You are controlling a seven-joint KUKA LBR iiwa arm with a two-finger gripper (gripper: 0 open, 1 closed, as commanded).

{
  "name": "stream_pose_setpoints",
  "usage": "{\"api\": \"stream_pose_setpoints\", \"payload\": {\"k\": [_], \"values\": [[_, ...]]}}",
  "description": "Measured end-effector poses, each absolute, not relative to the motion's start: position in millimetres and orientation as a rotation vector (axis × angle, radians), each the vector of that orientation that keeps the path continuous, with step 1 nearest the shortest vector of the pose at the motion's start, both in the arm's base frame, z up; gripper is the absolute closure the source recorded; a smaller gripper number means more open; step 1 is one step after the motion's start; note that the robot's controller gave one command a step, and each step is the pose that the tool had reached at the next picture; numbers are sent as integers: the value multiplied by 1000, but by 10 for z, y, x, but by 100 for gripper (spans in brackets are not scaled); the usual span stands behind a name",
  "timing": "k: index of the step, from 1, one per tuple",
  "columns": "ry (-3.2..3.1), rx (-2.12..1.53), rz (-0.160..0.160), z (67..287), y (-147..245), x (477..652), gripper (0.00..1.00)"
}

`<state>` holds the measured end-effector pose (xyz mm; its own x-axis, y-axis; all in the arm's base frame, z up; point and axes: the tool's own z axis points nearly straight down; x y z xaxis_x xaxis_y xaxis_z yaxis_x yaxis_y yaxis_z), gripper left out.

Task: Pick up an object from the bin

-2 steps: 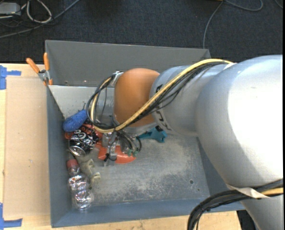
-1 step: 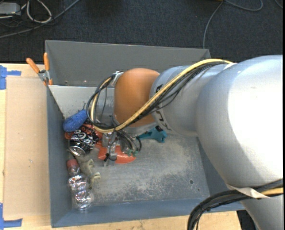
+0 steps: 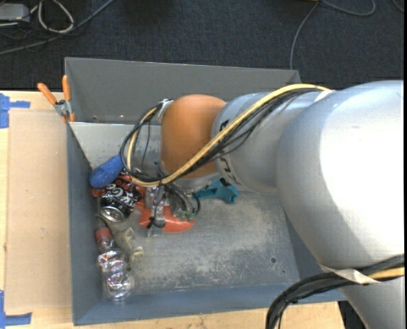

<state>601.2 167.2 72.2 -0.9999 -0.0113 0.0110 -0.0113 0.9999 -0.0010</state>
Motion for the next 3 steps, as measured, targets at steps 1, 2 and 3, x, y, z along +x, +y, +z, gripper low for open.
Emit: {"api": "stream_pose_setpoints", "payload": {"k": [1, 2, 3], "values": [[-3133, 11, -2, 724, 1657, 6005, 100], [-3131, -1, -5, 723, 1629, 6012, 100], [-3132, -3, -6, 726, 1622, 6004, 100]]}}
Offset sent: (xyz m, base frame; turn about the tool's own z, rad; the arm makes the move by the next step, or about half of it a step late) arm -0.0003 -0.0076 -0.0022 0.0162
